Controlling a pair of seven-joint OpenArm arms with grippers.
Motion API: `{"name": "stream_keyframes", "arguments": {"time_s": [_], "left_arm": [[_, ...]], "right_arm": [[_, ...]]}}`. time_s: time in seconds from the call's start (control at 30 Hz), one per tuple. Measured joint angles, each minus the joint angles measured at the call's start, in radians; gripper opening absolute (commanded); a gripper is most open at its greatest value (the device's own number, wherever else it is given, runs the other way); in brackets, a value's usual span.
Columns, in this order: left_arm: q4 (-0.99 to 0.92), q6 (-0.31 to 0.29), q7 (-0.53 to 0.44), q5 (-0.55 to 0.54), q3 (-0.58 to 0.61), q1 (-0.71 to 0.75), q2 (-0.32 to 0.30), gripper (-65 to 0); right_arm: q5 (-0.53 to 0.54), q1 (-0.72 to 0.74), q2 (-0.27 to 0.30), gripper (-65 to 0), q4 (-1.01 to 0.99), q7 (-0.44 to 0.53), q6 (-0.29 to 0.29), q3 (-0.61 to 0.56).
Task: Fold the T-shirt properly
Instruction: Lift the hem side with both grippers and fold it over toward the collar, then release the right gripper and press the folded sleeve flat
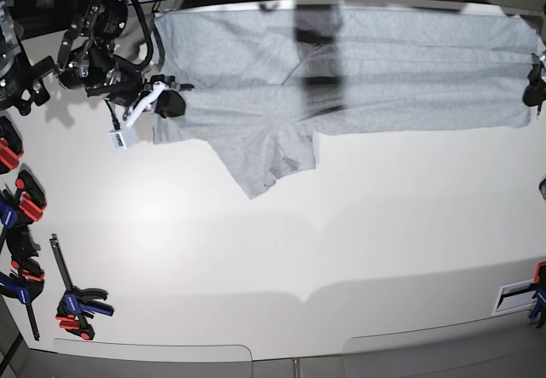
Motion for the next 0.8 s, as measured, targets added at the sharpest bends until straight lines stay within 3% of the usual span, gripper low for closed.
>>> {"name": "stream_keyframes", "arguments": {"time_s": [0.03, 0.07, 0.3, 0.43, 0.5, 0.67, 0.8], "left_arm": [[0.0, 0.0, -0.004, 0.0, 0.0, 0.0, 0.0, -51.1], [0.005, 0.0, -0.006, 0.001, 0.0, 0.002, 0.0, -50.7], [0.09, 0.0, -0.002, 0.002, 0.0, 0.003, -0.028, -50.7], [0.153, -0.001, -0.004, 0.0, 0.0, 0.002, -0.057, -49.1], [0.176, -0.001, -0.003, 0.0, 0.0, 0.002, -0.059, -46.8], [0.202, 0.0, -0.006, 0.001, 0.0, 0.002, -0.042, -45.3], [0.203, 0.0, -0.015, 0.0, 0.0, 0.002, -0.043, -45.3]], "right_arm": [[-0.005, 0.0, 0.0, -37.6, 0.0, -0.002, 0.0, 0.0], [-0.001, 0.0, 0.001, -34.6, 0.0, 0.0, 0.0, 0.0], [0.036, 0.0, 0.002, -34.9, 0.179, 0.0, 0.0, 0.043], [0.039, 0.025, 0.002, -34.9, 0.302, 0.118, 0.0, 0.094], [-0.032, 0.066, -0.02, -34.9, 0.298, 0.138, 0.0, 0.095], [-0.174, 0.175, -0.112, -34.8, 0.138, 0.247, -0.015, 0.013], [-0.311, 0.341, -0.127, -34.8, -0.158, 0.269, -0.064, -0.092]]}}
